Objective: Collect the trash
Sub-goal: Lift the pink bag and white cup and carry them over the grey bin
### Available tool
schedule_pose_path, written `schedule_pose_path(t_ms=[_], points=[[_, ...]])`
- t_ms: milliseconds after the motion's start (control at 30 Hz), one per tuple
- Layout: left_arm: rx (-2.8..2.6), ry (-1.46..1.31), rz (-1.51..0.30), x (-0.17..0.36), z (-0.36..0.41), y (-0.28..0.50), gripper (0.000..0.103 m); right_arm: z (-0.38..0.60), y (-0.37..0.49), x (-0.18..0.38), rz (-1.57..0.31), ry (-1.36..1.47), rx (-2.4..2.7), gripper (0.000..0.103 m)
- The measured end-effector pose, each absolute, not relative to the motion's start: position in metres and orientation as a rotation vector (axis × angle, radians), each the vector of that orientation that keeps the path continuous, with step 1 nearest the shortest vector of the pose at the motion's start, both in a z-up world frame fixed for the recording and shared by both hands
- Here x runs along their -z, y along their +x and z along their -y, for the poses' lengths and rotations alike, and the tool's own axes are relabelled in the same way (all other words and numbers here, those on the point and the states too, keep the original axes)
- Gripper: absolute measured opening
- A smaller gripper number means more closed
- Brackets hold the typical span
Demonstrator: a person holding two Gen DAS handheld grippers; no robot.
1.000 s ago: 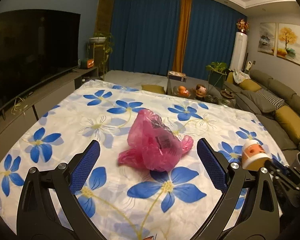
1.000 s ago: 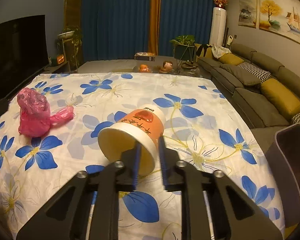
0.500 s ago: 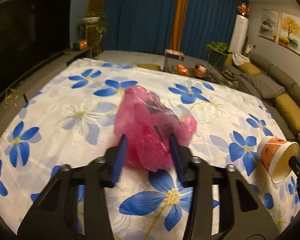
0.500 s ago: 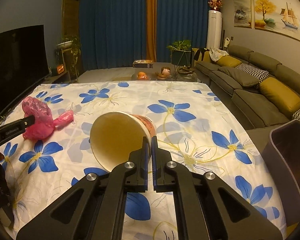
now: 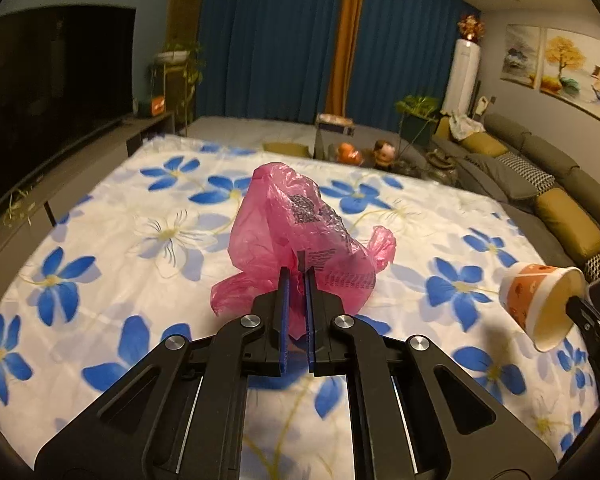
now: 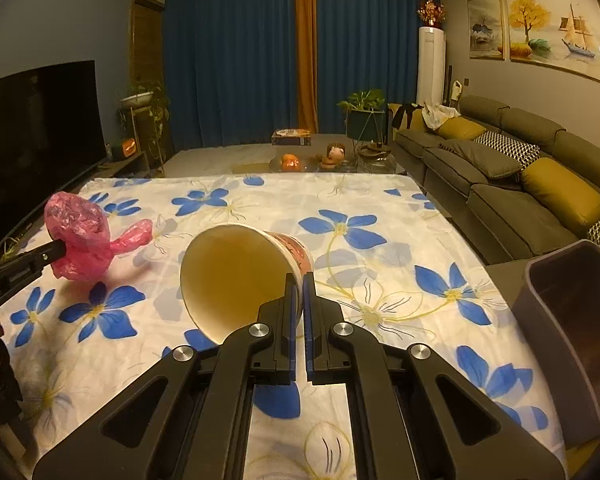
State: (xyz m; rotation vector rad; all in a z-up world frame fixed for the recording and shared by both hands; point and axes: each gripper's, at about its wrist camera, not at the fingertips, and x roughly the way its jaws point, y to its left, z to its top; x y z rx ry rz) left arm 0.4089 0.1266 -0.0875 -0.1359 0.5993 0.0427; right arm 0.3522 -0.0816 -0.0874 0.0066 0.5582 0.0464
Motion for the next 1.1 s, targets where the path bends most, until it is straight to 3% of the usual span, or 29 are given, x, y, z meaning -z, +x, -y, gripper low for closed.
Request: schedule_pose_path(t_ms=[567, 1100], points=[[0.035, -0.083, -0.45, 0.036, -0.071, 0.279, 0.006, 0.106, 0.246, 0.047, -0.463, -0.006, -0.05, 0.004], [0.148, -0.025, -0.408, 0.021, -0.005, 0.238, 0.006, 0.156, 0.194, 0.026, -0.402, 0.021, 0.013, 0.004]])
